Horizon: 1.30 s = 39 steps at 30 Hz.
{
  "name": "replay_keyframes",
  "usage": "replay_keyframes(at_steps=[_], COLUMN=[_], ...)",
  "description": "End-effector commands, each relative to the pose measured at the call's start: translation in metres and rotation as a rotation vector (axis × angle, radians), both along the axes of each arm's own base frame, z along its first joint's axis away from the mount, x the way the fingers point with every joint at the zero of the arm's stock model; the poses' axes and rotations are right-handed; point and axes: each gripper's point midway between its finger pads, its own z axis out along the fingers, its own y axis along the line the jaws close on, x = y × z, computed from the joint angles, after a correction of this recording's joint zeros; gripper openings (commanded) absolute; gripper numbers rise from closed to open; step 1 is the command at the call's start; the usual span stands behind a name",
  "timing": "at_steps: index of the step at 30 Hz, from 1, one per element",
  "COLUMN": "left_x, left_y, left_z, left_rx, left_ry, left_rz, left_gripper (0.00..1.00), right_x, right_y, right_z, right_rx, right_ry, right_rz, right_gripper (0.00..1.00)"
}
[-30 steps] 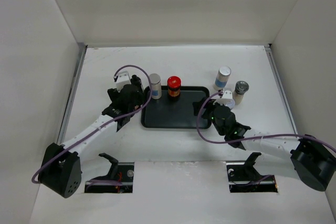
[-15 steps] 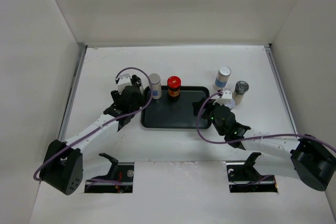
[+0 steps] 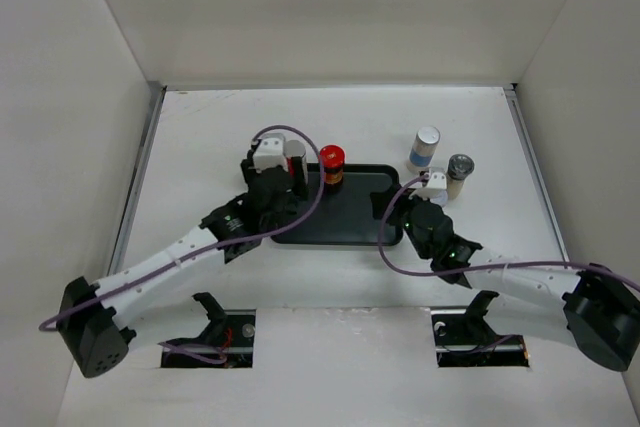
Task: Organize the condiment bottles
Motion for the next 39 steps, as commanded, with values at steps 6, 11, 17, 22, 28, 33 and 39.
replay_keyframes(at_steps=[6, 11, 17, 22, 28, 33, 39], left_x=[0.013, 0.034, 0.063, 0.096, 0.119, 0.124, 0.123], left_y=[-0.139, -0.185, -0.232, -0.236, -0.22, -0.21, -0.195], left_z=[0.038, 0.031, 0.017, -0.003, -0.026, -0.037, -0.04], left_rx=[-0.193, -0.222, -0.224, -0.166, -0.116, -0.09, -0.048], left_ry=[-0.107, -0.127, -0.129, -0.121, -0.101, -0.087, -0.076], left_rz=[-0.259, -0.323, -0.385, -0.349, -0.301, -0.277, -0.244], left_gripper=[0.34, 0.34, 0.34, 0.34, 0.34, 0.34, 0.34], right_x=[0.002, 0.0, -0.001, 0.0, 0.001, 0.002, 0.002], right_y=[-0.03, -0.06, -0.079, -0.079, -0.072, -0.064, -0.064], right_z=[0.043, 0.036, 0.04, 0.035, 0.039, 0.037, 0.038], right_rx=[0.09, 0.056, 0.117, 0.118, 0.155, 0.159, 0.161], right_ry=[-0.093, -0.069, -0.089, -0.081, -0.104, -0.105, -0.109], right_rz=[-0.108, -0.224, -0.271, -0.263, -0.222, -0.195, -0.195], right_gripper=[0.27, 0.27, 0.29, 0.32, 0.35, 0.36, 0.39])
